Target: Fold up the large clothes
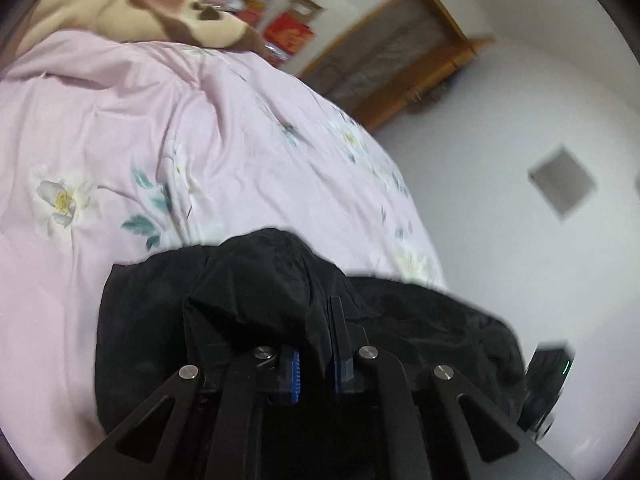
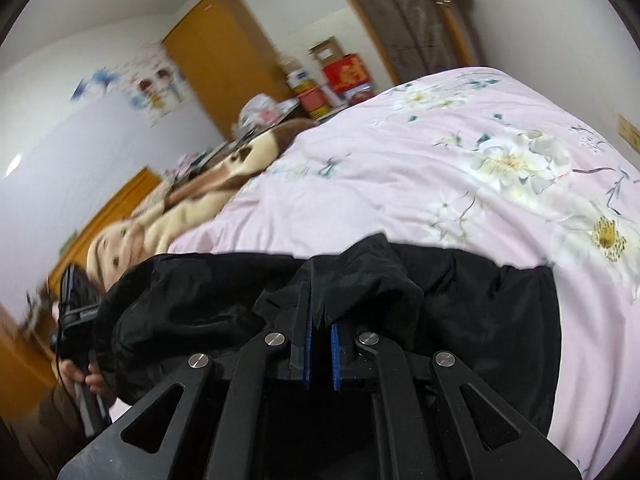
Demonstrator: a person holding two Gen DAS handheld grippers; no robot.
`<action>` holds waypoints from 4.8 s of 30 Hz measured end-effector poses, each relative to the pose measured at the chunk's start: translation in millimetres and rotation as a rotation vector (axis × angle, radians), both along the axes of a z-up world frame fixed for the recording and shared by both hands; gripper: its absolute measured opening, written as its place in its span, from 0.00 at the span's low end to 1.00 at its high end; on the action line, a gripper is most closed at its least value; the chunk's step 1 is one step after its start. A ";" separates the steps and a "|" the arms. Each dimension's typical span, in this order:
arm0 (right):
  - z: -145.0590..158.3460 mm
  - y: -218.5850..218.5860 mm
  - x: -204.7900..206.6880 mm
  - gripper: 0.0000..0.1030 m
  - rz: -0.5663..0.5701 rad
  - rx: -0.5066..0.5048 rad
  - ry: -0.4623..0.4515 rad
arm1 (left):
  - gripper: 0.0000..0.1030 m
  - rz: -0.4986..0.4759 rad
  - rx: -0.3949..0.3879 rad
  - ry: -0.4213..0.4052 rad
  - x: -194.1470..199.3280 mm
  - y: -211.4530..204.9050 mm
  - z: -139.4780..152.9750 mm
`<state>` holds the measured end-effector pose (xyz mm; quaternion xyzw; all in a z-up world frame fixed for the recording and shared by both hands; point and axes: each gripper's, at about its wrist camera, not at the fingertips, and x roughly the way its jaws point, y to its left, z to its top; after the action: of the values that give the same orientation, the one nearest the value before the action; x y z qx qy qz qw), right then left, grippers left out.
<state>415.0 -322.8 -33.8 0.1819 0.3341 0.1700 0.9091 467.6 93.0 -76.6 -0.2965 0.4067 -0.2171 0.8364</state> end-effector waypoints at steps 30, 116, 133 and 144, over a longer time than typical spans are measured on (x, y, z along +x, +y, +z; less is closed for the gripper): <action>7.1 20.6 -52.4 0.34 -0.063 -0.379 0.072 | 0.68 0.079 0.386 0.007 -32.6 -34.4 26.2; -9.9 -7.3 -318.7 0.59 -0.263 -0.432 0.108 | 0.92 0.125 0.616 0.077 -338.2 34.5 -19.4; -76.1 -41.7 -360.6 0.71 -0.332 -0.389 0.272 | 0.92 0.053 0.483 0.167 -353.5 13.6 -70.3; -94.5 -44.9 -356.0 0.71 -0.317 -0.336 0.310 | 0.88 0.062 0.460 0.205 -353.0 1.5 -86.2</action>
<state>59.0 -367.6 -128.3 0.1026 0.4601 -0.0620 0.8797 114.6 94.5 -162.8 -0.1313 0.5190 -0.0621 0.8423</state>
